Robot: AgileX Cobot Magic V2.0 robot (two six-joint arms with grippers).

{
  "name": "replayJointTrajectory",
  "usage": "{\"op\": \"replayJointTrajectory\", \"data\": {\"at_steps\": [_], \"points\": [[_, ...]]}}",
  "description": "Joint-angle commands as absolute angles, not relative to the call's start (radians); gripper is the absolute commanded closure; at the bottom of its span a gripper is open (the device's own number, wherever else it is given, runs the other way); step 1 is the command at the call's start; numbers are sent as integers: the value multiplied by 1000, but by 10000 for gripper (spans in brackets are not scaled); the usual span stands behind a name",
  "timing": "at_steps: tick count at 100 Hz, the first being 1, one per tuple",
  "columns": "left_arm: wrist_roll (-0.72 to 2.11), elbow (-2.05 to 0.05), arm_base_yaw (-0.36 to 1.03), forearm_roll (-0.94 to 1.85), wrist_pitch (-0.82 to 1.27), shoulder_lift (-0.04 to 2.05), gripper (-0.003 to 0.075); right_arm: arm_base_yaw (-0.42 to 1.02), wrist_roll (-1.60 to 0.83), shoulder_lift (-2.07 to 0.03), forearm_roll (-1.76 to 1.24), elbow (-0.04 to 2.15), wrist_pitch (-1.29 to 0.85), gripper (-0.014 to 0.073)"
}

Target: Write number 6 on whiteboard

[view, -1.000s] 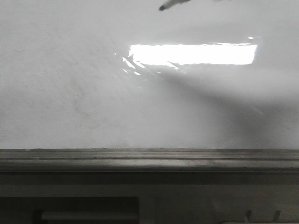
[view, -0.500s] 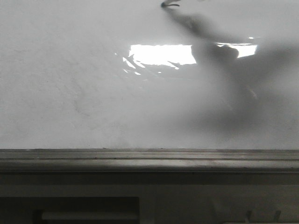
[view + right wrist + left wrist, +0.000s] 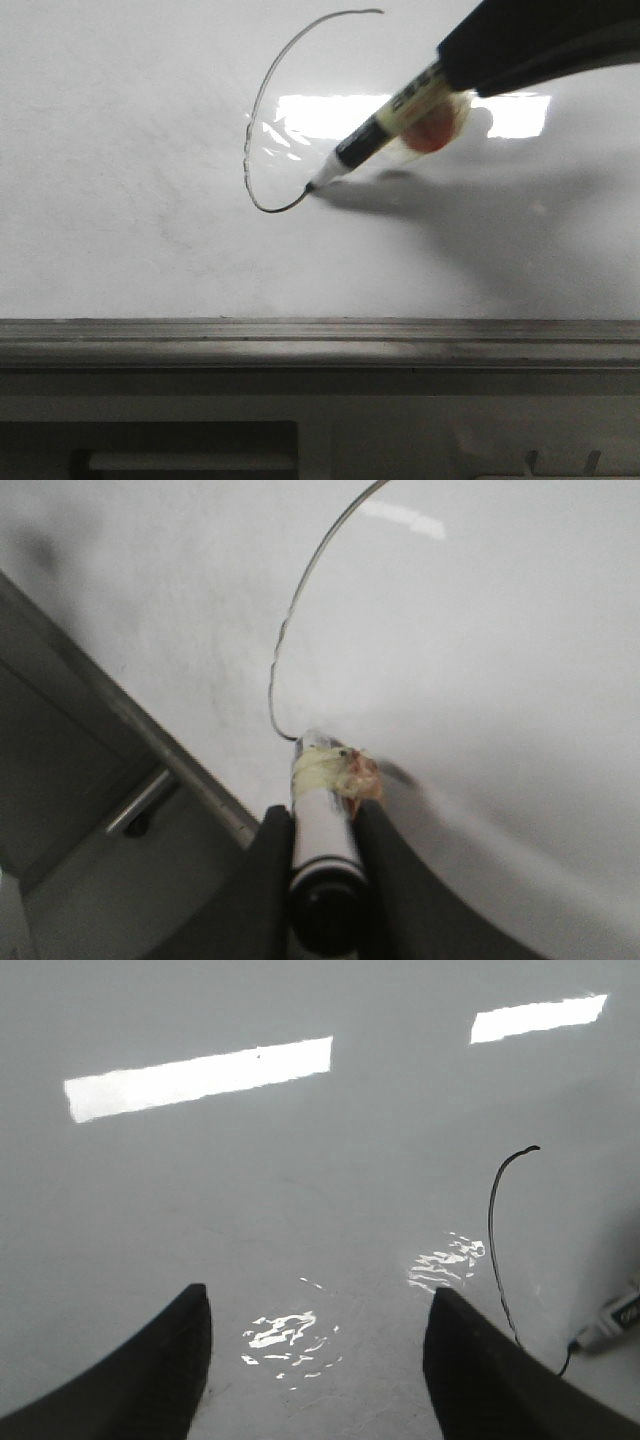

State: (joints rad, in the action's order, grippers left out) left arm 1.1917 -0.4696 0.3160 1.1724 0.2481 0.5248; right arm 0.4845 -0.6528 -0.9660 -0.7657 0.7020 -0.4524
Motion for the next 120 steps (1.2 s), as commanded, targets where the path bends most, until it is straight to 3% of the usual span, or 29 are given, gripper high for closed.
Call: {"op": "replayJointTrajectory", "data": {"at_steps": [1,34,52,80,120], "points": [[1188,-499,312,1199,213,527,303,445,-650,-915,-757,725,-328,638],[1188,-499,312,1199,221,527,303,587,-668,-1072,-787,835,-286,638],[1188,-499,312,1199,221,527,303,680,-682,-1063,-781,977,-484,638],[1257,-552,312,1199,351,529,303,663,-682,-993,-767,1118,-535,638],[1340,-603,312,1285,646,658,315,659,-659,-1042,-700,1022,-628,638]]}}
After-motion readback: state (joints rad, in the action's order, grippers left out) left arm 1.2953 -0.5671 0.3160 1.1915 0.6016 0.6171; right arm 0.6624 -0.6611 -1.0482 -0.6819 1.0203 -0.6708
